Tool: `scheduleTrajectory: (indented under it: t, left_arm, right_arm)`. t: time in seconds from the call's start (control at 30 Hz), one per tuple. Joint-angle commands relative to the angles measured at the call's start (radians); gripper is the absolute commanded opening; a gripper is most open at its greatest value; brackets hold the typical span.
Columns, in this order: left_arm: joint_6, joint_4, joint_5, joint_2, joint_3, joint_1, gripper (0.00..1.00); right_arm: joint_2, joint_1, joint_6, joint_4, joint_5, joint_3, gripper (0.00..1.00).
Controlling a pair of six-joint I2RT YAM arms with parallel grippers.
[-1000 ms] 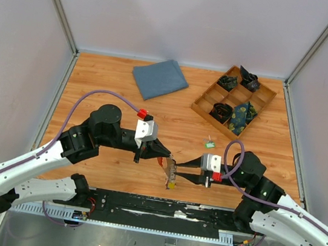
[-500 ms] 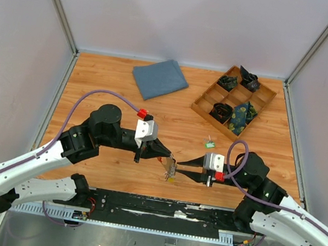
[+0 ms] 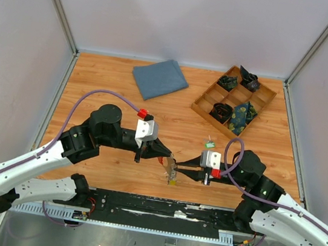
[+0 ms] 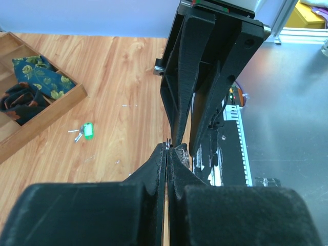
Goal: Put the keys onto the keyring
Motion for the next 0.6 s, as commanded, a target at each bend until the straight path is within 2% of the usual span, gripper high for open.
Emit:
scheduleTrajectory:
  t: [0.0,0.13,0.27,0.43,0.57]
  left_arm:
    - [-0.003,0.052,0.013,0.003,0.020,0.003,0.01]
    - [-0.005,0.053,0.011,-0.002,0.014,0.003,0.01]
    - [-0.004,0.054,0.009,-0.008,0.011,0.003,0.01]
    - [-0.002,0.052,0.005,-0.007,0.006,0.004,0.01]
    - [0.002,0.051,-0.023,-0.010,-0.006,0.003,0.01]
  right_arm:
    - [-0.013,0.015,0.023,0.029,0.011,0.037,0.21]
    - [-0.015,0.015,0.027,0.028,0.014,0.037,0.21]
    - [-0.008,0.015,0.033,0.028,0.009,0.035,0.14]
    - [-0.006,0.015,0.051,0.023,0.026,0.038,0.10]
    - [0.012,0.015,0.095,-0.045,0.080,0.078,0.05]
